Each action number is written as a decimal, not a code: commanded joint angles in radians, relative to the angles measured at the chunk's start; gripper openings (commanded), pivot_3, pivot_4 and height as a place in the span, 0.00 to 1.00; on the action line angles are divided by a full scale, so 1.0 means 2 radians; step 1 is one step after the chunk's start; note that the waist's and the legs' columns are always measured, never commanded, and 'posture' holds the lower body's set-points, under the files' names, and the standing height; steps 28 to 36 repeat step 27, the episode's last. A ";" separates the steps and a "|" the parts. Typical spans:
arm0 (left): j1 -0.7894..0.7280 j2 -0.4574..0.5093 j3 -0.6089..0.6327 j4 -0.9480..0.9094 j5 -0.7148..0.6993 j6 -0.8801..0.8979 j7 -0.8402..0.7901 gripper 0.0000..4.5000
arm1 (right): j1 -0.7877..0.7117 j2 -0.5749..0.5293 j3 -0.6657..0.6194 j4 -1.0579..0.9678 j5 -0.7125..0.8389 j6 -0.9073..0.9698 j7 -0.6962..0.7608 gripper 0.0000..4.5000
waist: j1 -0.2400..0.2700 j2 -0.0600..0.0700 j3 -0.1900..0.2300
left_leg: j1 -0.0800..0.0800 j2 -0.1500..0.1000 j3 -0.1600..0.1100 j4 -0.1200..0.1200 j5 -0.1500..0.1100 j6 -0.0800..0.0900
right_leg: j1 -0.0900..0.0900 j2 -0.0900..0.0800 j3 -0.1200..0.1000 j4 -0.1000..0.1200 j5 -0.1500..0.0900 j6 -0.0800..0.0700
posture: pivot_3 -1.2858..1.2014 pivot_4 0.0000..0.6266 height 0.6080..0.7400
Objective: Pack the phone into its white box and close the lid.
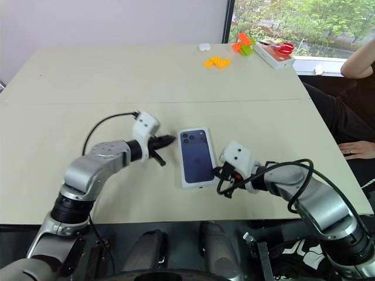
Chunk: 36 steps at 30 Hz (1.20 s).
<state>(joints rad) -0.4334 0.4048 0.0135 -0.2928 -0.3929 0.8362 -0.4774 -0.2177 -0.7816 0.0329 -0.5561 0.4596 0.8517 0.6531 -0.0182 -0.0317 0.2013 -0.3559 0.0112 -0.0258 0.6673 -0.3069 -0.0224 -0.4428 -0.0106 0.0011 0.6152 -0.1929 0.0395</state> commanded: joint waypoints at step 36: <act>0.244 0.090 0.268 0.003 -0.026 -0.137 -0.007 0.00 | -0.070 0.073 -0.067 0.226 -0.048 -0.156 0.003 0.00 | 0.004 0.000 0.000 | 0.000 0.001 0.001 0.000 0.000 0.000 | 0.000 0.000 0.000 0.000 0.000 -0.003 | 0.52 0.24 1.00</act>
